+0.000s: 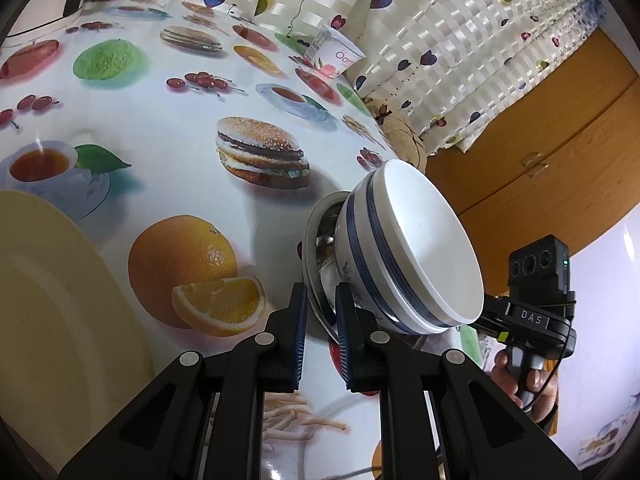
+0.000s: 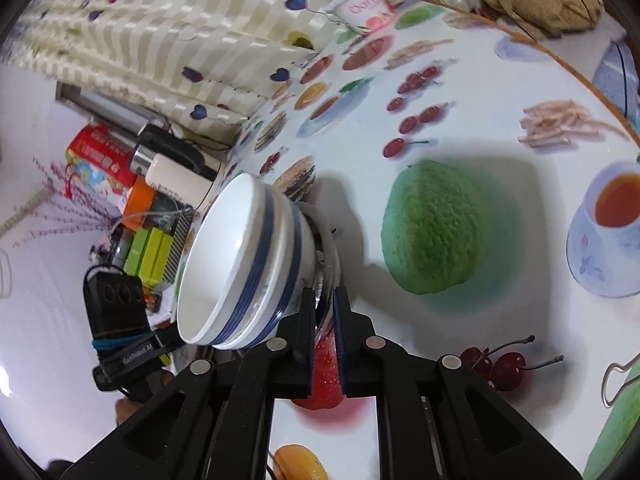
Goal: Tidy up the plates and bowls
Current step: 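Lower the white bowl into the first white bowl in the steel bowl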
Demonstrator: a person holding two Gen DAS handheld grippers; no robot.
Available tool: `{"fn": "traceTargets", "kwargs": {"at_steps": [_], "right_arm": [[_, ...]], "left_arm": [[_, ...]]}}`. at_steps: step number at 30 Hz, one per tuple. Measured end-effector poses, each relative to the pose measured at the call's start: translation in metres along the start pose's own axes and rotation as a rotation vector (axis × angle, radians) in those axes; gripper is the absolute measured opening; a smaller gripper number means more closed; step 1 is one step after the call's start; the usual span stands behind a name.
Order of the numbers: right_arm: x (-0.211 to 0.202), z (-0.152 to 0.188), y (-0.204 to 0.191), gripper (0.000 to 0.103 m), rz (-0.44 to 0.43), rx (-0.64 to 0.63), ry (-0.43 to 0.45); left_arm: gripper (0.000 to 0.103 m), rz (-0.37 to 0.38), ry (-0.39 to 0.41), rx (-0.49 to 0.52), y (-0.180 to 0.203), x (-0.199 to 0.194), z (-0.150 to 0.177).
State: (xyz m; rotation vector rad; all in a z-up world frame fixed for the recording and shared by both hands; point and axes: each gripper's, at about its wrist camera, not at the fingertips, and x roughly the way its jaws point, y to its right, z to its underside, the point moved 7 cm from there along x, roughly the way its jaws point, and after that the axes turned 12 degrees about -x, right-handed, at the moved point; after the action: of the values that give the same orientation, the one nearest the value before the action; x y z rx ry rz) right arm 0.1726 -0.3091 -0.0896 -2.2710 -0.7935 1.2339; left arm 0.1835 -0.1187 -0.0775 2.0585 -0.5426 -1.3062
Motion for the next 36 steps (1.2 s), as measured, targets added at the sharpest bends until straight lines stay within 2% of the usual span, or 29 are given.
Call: {"fn": "traceTargets", "kwargs": {"at_steps": [6,9,20,36], "right_arm": [[0.003,0.000,0.000,0.014,-0.018,0.011,-0.003],[0.003,0.001,-0.001,0.009,-0.024,0.008,0.004],[0.001,0.002,-0.006,0.009,0.027,-0.049,0.008],[0.001,0.002,-0.010,0.009,0.028,-0.075,0.014]], "left_arm": [[0.015,0.004,-0.017,-0.018,-0.006,0.001,-0.001],[0.015,0.001,-0.014,-0.009,-0.004,0.001,0.000],[0.014,-0.011,0.004,0.015,0.000,-0.002,0.003],[0.014,-0.019,0.026,0.039,0.004,-0.008,0.002]]}}
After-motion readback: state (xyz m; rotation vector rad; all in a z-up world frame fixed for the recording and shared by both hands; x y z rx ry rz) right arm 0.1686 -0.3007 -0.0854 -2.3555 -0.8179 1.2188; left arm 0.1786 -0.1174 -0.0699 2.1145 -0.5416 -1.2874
